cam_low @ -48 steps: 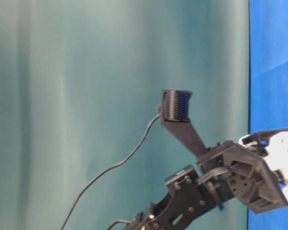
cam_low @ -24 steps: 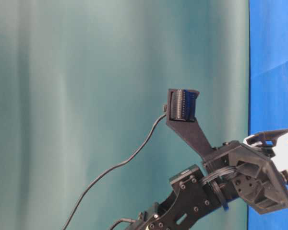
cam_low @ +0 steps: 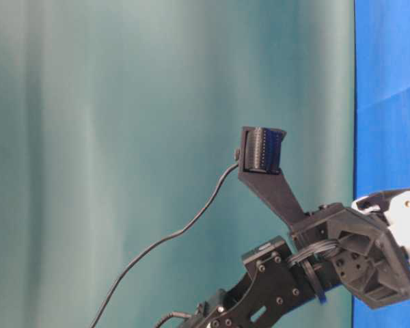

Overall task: Handover the blue block to the right arm after grasping it with the left arm, then place it in the designated position.
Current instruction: 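Close the left gripper on the blue cube and lift it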

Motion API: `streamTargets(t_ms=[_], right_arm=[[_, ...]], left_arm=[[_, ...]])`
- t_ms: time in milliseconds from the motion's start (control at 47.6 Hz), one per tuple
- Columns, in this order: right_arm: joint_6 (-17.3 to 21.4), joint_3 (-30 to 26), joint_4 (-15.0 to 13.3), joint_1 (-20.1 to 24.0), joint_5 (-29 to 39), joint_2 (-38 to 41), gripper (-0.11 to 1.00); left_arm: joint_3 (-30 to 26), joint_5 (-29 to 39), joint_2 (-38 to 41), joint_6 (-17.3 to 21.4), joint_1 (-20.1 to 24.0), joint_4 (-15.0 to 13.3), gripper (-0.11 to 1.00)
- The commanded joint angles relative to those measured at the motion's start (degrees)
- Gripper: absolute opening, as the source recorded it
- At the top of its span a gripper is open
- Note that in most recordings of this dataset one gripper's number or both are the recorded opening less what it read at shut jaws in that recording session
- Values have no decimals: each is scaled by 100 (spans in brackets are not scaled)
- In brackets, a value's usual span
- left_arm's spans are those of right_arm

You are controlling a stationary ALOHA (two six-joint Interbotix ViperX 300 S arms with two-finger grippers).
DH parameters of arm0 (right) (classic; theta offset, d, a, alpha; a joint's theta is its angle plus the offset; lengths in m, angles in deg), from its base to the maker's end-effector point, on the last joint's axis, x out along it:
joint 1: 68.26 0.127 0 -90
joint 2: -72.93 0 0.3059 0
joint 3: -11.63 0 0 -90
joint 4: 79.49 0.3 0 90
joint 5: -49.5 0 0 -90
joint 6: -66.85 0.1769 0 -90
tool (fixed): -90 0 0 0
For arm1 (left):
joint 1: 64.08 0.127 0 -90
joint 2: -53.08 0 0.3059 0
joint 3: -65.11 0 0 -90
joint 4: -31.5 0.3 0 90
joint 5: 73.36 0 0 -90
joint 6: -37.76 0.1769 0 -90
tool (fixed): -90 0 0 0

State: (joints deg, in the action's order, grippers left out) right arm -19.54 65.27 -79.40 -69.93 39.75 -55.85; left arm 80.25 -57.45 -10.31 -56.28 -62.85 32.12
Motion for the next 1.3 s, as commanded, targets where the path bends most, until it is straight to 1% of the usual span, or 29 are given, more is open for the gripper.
streamTargets(t_ms=[0,147,294,526,967,1282], right_arm=[[0,-105,18,-9,-53,18,97],[0,-105,18,-9,-53,18,97],[0,-105,18,-9,-44,18,97],[0,-105,18,-9,-44,18,97],[0,-114,18,-9,-26,18,97],[0,-123,18,-9,-26,18,97]], left_arm=[[-88,70,-176,-9,-18,9,49],[-176,369,-413,0,-18,9,49],[-281,703,-835,0,-18,9,49],[-536,1362,-1318,0,-18,9,49],[-1116,2259,-1696,26,-44,26,49],[-1433,2628,-2065,62,-35,53,49]])
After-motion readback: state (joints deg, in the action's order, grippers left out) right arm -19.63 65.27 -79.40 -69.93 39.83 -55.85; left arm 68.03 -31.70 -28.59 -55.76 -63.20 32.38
